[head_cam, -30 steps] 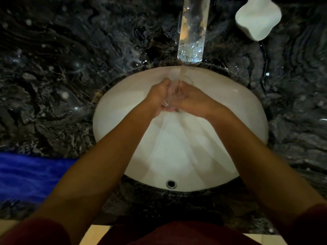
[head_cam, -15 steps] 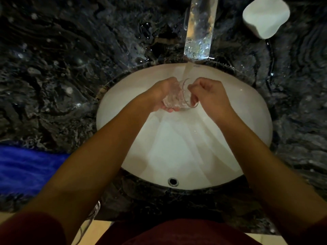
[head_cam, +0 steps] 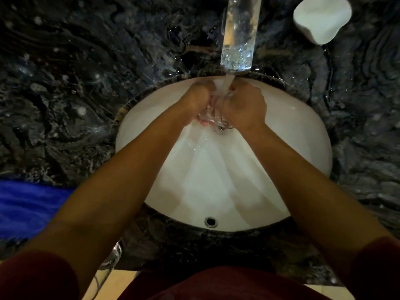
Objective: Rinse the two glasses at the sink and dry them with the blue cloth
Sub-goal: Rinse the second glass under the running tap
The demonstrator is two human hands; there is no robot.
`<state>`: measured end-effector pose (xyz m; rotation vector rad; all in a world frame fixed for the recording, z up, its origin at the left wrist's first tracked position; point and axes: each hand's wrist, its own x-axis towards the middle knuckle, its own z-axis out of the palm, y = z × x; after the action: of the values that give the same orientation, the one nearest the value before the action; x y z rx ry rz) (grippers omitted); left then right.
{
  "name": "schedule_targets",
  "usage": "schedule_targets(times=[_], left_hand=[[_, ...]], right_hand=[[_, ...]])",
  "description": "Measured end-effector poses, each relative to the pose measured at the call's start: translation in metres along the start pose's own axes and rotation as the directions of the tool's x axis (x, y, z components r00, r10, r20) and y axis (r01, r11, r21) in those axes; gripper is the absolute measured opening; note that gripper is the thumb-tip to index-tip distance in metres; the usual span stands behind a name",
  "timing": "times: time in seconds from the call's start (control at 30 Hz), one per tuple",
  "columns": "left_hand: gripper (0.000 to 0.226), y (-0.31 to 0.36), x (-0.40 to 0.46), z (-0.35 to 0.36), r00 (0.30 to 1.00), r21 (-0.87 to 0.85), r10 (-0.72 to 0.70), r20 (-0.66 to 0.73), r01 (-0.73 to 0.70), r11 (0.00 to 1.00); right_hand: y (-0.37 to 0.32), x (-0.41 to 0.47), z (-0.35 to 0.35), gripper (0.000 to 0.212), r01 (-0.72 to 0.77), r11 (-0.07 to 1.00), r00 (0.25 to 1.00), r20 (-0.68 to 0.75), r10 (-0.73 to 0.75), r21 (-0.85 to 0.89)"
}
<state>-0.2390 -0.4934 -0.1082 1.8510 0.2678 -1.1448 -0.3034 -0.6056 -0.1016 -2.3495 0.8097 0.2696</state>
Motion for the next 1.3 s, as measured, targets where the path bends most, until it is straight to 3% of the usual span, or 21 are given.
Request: schedule_targets(times=[0.07,0.1,0.17,0.23,0.3,0.4,0.53,0.6,0.67,0.7,0.8,0.83,0.93,1.0,1.13,1.23,1.3], left_hand=[[0.036,-0.001,0.002,0.004,0.997,-0.045,0.003,-0.076,-0.007,0.999],[0.036,-0.004,0.002,0.006,0.993,-0.063,-0.007,-0.115,0.0,0.998],[0.034,-0.009,0.005,0.014,0.98,-0.009,0.052,-0.193,-0.055,0.998],[0.037,-0.018,0.002,0.02,0.938,0.15,0.225,-0.265,-0.191,0.97],[0.039,-0.026,-0.002,0.026,0.888,0.166,0.338,-0.312,-0.3,0.94],[0.026,-0.035,-0.007,0.028,0.84,0.045,0.4,-0.367,-0.414,0.909],[0.025,-0.029,-0.013,0.021,0.828,0.061,0.398,-0.394,-0.409,0.911],[0.031,-0.025,-0.015,0.019,0.848,0.073,0.351,-0.397,-0.352,0.933],[0.038,-0.016,-0.018,0.023,0.871,0.046,0.293,-0.395,-0.3,0.953],[0.042,-0.012,-0.021,0.025,0.882,0.06,0.274,-0.385,-0.272,0.96],[0.037,-0.005,-0.028,0.036,0.895,0.083,0.294,-0.335,-0.283,0.956],[0.036,-0.005,-0.031,0.038,0.895,0.073,0.306,-0.325,-0.299,0.951],[0.028,-0.009,-0.034,0.035,0.9,-0.016,0.336,-0.279,-0.354,0.935],[0.024,-0.01,-0.034,0.027,0.912,-0.13,0.346,-0.219,-0.379,0.916],[0.037,-0.008,-0.032,0.018,0.978,-0.498,0.196,-0.065,-0.202,0.843],[0.034,-0.013,-0.029,0.025,0.985,-0.554,0.156,-0.081,-0.174,0.814],[0.036,-0.018,-0.03,0.027,0.986,-0.598,0.123,-0.109,-0.164,0.784]], right_hand=[[0.005,0.006,0.004,0.022,-0.169,0.98,0.984,0.069,0.162,0.108],[0.008,0.007,0.006,0.027,-0.255,0.95,0.963,0.14,0.232,0.18],[0.017,0.004,0.009,0.037,-0.464,0.833,0.87,0.332,0.365,0.302],[0.027,-0.002,0.014,0.026,-0.624,0.678,0.752,0.533,0.387,0.389],[0.037,-0.007,0.016,0.017,-0.691,0.552,0.689,0.656,0.307,0.467],[0.039,-0.011,0.01,0.006,-0.671,0.507,0.696,0.697,0.176,0.541],[0.034,-0.014,-0.006,0.033,-0.444,0.636,0.862,0.495,0.11,0.631],[0.038,-0.017,-0.015,0.034,-0.414,0.507,0.89,0.453,0.05,0.756],[0.04,-0.02,-0.022,0.024,-0.491,0.266,0.861,0.509,-0.001,0.83],[0.039,-0.023,-0.021,0.024,-0.506,0.247,0.853,0.521,0.004,0.826],[0.029,-0.023,-0.01,0.048,-0.478,0.516,0.864,0.486,0.131,0.711],[0.025,-0.023,-0.006,0.052,-0.499,0.536,0.854,0.491,0.171,0.681],[0.024,-0.018,-0.003,0.046,-0.603,0.417,0.789,0.587,0.184,0.68],[0.029,-0.016,-0.006,0.041,-0.668,0.312,0.726,0.684,0.074,0.675],[0.034,-0.022,-0.003,0.057,-0.743,0.147,0.643,0.757,-0.119,0.653],[0.032,-0.02,0.0,0.061,-0.75,0.125,0.636,0.76,-0.136,0.65],[0.029,-0.018,0.001,0.055,-0.738,0.16,0.655,0.753,-0.068,0.656]])
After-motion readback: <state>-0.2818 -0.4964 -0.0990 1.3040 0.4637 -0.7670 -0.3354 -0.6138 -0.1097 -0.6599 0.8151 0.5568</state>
